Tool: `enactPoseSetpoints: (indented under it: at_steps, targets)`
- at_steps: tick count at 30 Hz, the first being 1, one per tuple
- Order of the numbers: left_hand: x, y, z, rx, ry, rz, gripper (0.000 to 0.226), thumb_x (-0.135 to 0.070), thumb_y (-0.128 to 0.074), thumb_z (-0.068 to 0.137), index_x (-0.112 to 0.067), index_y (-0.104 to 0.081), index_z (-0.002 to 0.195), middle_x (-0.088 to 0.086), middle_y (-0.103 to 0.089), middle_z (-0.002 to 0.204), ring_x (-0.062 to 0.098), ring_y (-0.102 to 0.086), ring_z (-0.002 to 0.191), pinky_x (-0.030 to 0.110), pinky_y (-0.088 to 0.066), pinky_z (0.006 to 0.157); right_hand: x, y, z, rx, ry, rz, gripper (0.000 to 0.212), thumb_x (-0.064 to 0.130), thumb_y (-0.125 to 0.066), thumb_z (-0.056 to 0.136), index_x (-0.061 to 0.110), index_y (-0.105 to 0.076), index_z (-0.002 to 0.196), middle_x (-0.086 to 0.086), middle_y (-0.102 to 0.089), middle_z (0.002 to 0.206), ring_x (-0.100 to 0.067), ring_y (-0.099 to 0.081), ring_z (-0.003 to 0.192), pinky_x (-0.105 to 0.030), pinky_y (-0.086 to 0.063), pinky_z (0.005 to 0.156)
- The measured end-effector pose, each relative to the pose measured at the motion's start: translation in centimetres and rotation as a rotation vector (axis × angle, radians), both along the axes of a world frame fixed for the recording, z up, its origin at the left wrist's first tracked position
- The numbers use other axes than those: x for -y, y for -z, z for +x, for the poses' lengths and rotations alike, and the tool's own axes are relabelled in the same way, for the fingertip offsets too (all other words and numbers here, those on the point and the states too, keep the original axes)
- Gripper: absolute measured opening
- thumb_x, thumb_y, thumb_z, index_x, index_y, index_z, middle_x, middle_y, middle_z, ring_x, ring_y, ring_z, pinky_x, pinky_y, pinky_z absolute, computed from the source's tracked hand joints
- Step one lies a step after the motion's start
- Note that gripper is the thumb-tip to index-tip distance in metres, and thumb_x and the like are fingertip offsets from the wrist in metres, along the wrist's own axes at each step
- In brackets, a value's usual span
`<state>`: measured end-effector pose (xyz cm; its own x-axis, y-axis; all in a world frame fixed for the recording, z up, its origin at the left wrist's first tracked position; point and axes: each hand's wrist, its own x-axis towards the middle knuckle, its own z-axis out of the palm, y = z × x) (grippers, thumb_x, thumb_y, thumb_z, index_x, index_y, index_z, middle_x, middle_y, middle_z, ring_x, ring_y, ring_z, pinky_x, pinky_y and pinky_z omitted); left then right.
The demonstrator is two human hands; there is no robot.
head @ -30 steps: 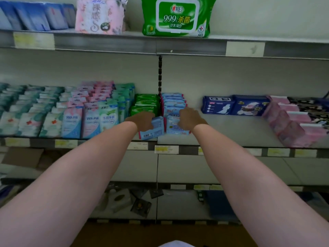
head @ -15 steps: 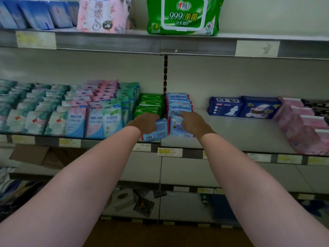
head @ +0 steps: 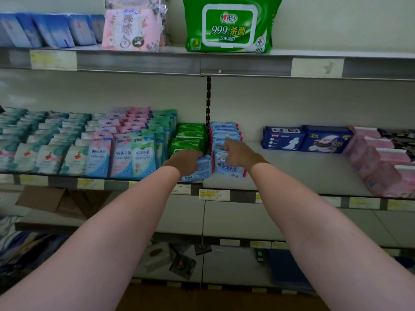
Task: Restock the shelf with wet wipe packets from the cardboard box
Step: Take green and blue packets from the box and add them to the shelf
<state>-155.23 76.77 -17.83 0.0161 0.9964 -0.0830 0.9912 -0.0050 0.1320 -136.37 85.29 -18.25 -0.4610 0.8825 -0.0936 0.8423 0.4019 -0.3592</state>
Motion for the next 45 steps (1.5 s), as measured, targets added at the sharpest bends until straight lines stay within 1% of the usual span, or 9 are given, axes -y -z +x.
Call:
enactPoseSetpoints:
  at_steps: [3, 6, 11, 15, 18, 26, 31, 39, 45]
  targets:
    - [0.1, -0.1, 0.0, 0.007, -0.003, -0.008, 0.044, -0.020, -0.057, 0.094, -0.016, -0.050, 0.138, 0.010, -0.059, 0.124, 0.028, -0.058, 0.105, 0.034, -0.048, 0.079, 0.9, 0.4, -0.9, 0.015, -0.052, 0.060, 0.051, 0.010, -0.059, 0.088, 0.022, -0.047, 0.137, -0.004, -0.055, 0.119, -0.029, -0.057, 0.108, -0.031, -0.044, 0.079]
    - [0.2, -0.1, 0.2, -0.002, 0.001, -0.014, 0.037, -0.018, -0.056, 0.094, -0.016, -0.053, 0.131, 0.010, -0.061, 0.118, 0.026, -0.058, 0.100, 0.031, -0.044, 0.074, 1.5, 1.5, -2.1, -0.010, -0.153, 0.232, 0.034, 0.002, -0.054, 0.089, 0.015, -0.060, 0.120, -0.007, -0.063, 0.117, -0.029, -0.060, 0.109, -0.036, -0.049, 0.089]
    - [0.2, 0.1, 0.1, 0.010, -0.012, -0.018, 0.030, -0.016, -0.055, 0.093, -0.016, -0.056, 0.122, 0.010, -0.062, 0.114, 0.023, -0.055, 0.090, 0.031, -0.046, 0.073, 1.3, -1.2, -2.5, -0.159, -0.027, 0.173, 0.020, 0.006, -0.052, 0.090, 0.013, -0.051, 0.109, -0.004, -0.055, 0.094, -0.024, -0.055, 0.093, -0.031, -0.038, 0.070]
    - [0.0, -0.1, 0.1, 0.026, -0.014, -0.021, 0.042, -0.018, -0.056, 0.093, -0.018, -0.052, 0.135, 0.010, -0.060, 0.123, 0.028, -0.058, 0.104, 0.034, -0.048, 0.082, -0.1, -3.4, -2.3, -0.382, 0.140, 0.002, 0.053, 0.004, -0.060, 0.085, 0.007, -0.036, 0.132, -0.008, -0.057, 0.108, -0.027, -0.057, 0.099, -0.033, -0.046, 0.070]
    - [0.0, 0.0, 0.0, 0.029, -0.006, -0.015, 0.046, -0.019, -0.056, 0.093, -0.019, -0.049, 0.139, 0.010, -0.060, 0.125, 0.028, -0.058, 0.106, 0.036, -0.049, 0.085, -0.1, -2.4, -1.2, -0.084, 0.123, -0.123, 0.093, 0.012, -0.071, 0.082, 0.012, -0.015, 0.157, -0.014, -0.044, 0.149, -0.031, -0.051, 0.127, -0.037, -0.049, 0.091]
    - [0.0, 0.0, 0.0, 0.019, -0.004, -0.002, 0.042, -0.018, -0.056, 0.094, -0.017, -0.051, 0.136, 0.010, -0.060, 0.122, 0.027, -0.059, 0.105, 0.034, -0.048, 0.082, 0.4, 0.7, -0.7, -0.021, 0.052, 0.089, 0.046, 0.004, -0.063, 0.087, 0.016, -0.051, 0.130, -0.010, -0.059, 0.123, -0.025, -0.058, 0.102, -0.034, -0.047, 0.081]
    - [0.0, 0.2, -0.1, 0.034, -0.012, -0.012, 0.046, -0.019, -0.055, 0.095, -0.019, -0.047, 0.141, 0.009, -0.059, 0.126, 0.026, -0.058, 0.107, 0.032, -0.048, 0.080, 0.4, 0.7, -1.3, 0.214, 0.037, 0.415, 0.057, 0.007, -0.058, 0.091, 0.023, -0.046, 0.143, -0.010, -0.045, 0.142, -0.031, -0.042, 0.132, -0.044, -0.034, 0.108]
    - [-0.2, 0.1, -0.2, 0.030, -0.001, -0.024, 0.039, -0.016, -0.055, 0.095, -0.017, -0.051, 0.134, 0.008, -0.061, 0.119, 0.022, -0.057, 0.097, 0.031, -0.045, 0.076, 0.3, 1.3, -1.9, 0.197, 0.140, 0.499, 0.064, 0.015, -0.066, 0.088, 0.008, -0.036, 0.144, -0.018, -0.042, 0.141, -0.035, -0.038, 0.130, -0.045, -0.034, 0.107]
    - [-0.8, -0.8, -0.1, -0.056, 0.155, 0.006, 0.040, 0.001, -0.049, 0.089, -0.031, -0.060, 0.110, -0.001, -0.057, 0.115, 0.028, -0.039, 0.121, 0.054, -0.024, 0.107, 0.3, 1.4, -1.8, 0.106, 0.066, 0.399, 0.066, 0.025, -0.070, 0.087, 0.008, -0.038, 0.142, -0.017, -0.043, 0.140, -0.033, -0.039, 0.130, -0.041, -0.038, 0.106]
